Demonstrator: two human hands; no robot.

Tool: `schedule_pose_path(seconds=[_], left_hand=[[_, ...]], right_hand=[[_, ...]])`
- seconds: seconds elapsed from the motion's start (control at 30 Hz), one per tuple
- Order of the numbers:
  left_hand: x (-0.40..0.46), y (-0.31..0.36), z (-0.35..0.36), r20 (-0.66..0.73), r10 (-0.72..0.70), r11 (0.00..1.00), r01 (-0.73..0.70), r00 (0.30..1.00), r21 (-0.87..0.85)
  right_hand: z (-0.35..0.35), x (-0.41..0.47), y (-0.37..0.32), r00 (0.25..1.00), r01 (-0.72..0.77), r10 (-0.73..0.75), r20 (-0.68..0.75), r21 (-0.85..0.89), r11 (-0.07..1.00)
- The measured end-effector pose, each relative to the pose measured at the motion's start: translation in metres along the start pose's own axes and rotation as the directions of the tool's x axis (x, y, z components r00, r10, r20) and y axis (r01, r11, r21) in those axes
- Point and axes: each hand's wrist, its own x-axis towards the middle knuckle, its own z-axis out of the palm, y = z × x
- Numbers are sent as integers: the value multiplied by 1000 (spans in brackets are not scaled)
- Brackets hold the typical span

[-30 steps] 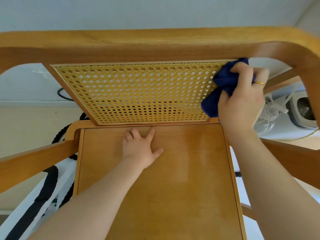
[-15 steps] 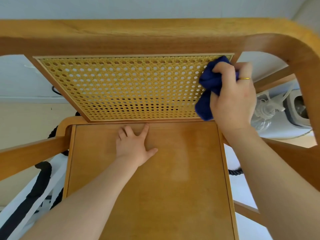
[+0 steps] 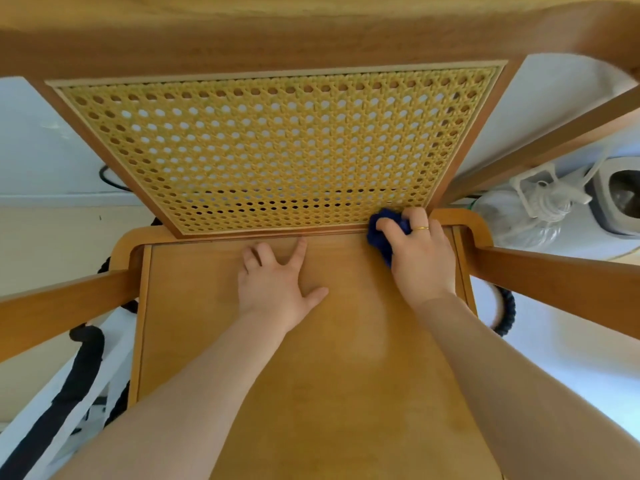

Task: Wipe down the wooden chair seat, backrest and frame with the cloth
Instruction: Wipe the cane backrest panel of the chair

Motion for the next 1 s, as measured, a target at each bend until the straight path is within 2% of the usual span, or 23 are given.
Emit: schedule_pose_path(seconds=[0.07, 0.13, 0.17, 0.27, 0.3, 0.37, 0.43, 0.63, 0.7, 0.73, 0.77, 0.8, 0.83, 0.87, 0.9, 0.93, 0.97, 1.0], left_hand=[[1, 1, -2, 15, -4, 1000, 4, 1000, -4], [1, 1, -4, 28, -6, 1000, 7, 1000, -14], [1, 0, -4, 30, -4, 1000, 4, 1000, -10], [0, -2, -4, 20, 7, 1000, -6, 1000, -4], [1, -3, -3, 12, 9, 1000, -9, 1000, 3], [0, -3, -2, 4, 12, 1000, -12, 1000, 14], [1, -2, -1, -4, 7, 1000, -7, 1000, -6], [1, -4, -4, -12, 18, 1000, -18, 1000, -17], [0, -8, -8, -1, 13, 998, -13, 1000, -67], [-2, -10, -10, 14, 14, 996, -13, 1000, -88], [-5, -13, -12, 39, 18, 993, -13, 999, -115], [-9, -18, -14, 71, 23, 987, -11, 997, -159], [-14, -23, -16, 106, 31, 972, -5, 994, -235], [-21, -30, -18, 133, 45, 932, 6, 990, -361], [-29, -37, -22, 143, 64, 850, 22, 988, -526], [-39, -42, -26, 130, 97, 714, 22, 987, -700], [-51, -46, -33, 87, 140, 531, -1, 986, -847], [-63, -50, -44, 30, 174, 366, -36, 984, -930]], right_hand=[[-29, 13, 1, 985, -68, 88, -147, 137, 988], [-60, 38, 2, 935, -171, 269, -231, 371, 913], [-70, 50, 3, 912, -169, 314, -265, 454, 875], [-71, 61, 0, 901, -178, 321, -290, 428, 886], [-60, 53, 0, 922, -199, 305, -237, 386, 901], [-29, 25, 3, 972, -222, 233, -19, 235, 946], [-4, -2, 9, 971, -169, 155, 181, 69, 983], [-10, -1, 5, 955, -206, 193, 226, 34, 978], [-14, 6, 2, 933, -253, 216, 286, 99, 962], [-18, 11, -4, 912, -265, 184, 366, 184, 946], [-22, 17, -10, 868, -258, 90, 488, 289, 922], [-28, 23, -21, 783, -255, -46, 621, 387, 886], [-36, 28, -34, 665, -269, -175, 726, 452, 850], [-45, 29, -49, 557, -294, -256, 790, 475, 829], [-53, 29, -64, 506, -314, -286, 814, 482, 818], [-59, 28, -76, 509, -335, -281, 813, 489, 805], [-66, 27, -86, 538, -362, -266, 800, 504, 784], [-76, 27, -94, 561, -394, -253, 788, 523, 755]])
